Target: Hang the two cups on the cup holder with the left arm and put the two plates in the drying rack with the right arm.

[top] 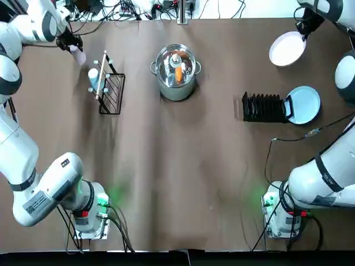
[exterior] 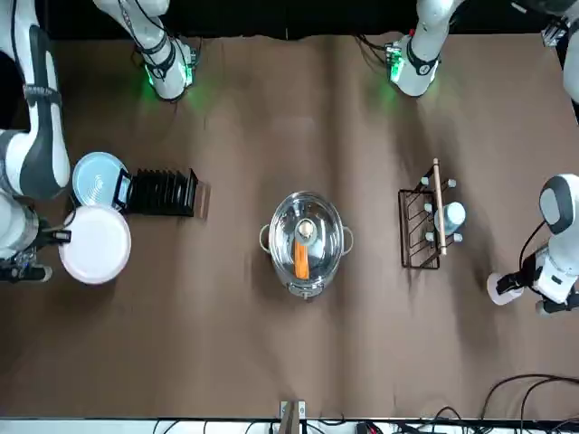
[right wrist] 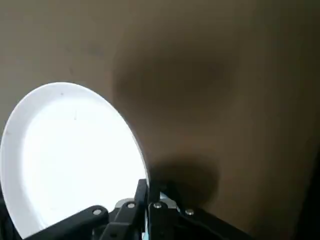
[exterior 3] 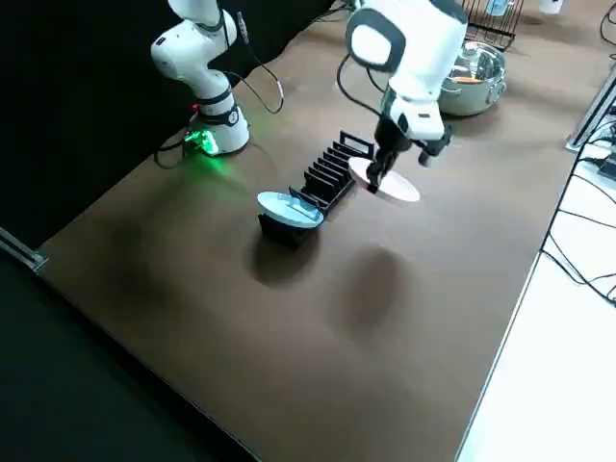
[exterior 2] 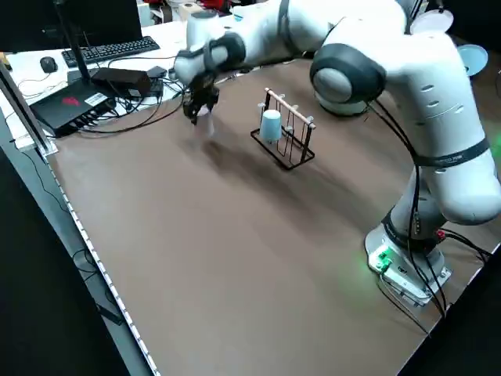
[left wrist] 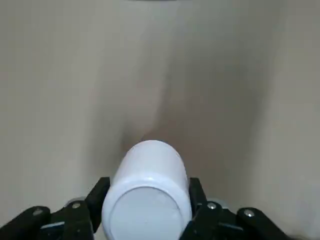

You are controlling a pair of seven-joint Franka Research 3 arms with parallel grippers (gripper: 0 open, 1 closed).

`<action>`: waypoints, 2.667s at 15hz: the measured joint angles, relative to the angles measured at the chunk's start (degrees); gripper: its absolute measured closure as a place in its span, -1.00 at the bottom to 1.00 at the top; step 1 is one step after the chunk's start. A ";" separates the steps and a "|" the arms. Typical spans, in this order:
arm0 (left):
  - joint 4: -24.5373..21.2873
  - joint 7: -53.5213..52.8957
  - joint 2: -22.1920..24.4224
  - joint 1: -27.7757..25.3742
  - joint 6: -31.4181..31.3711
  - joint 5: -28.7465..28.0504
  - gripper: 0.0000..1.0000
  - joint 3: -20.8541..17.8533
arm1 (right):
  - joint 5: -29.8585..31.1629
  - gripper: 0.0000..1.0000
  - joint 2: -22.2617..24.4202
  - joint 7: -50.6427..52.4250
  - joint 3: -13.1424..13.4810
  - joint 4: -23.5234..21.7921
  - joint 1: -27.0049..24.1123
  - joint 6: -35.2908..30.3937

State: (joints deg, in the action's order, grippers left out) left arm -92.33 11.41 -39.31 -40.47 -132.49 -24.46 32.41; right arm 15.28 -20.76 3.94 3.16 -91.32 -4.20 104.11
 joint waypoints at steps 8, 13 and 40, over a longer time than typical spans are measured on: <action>-10.94 21.27 17.56 0.32 10.90 2.41 -0.37 7.24 | 10.75 0.95 7.76 0.08 0.00 -13.71 2.10 -1.41; -13.51 27.04 20.03 0.32 13.64 3.06 -0.37 11.54 | 15.78 0.95 13.47 0.08 -0.03 -21.47 2.47 -0.22; -17.01 28.95 17.51 0.44 8.60 3.02 -0.85 12.84 | 29.74 0.95 14.30 -23.73 -0.29 -38.83 14.64 3.27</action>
State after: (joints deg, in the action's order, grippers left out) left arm -109.34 40.35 -21.81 -40.03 -123.90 -21.45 45.25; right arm 45.02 -6.46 -19.78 2.87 -130.15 10.44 107.38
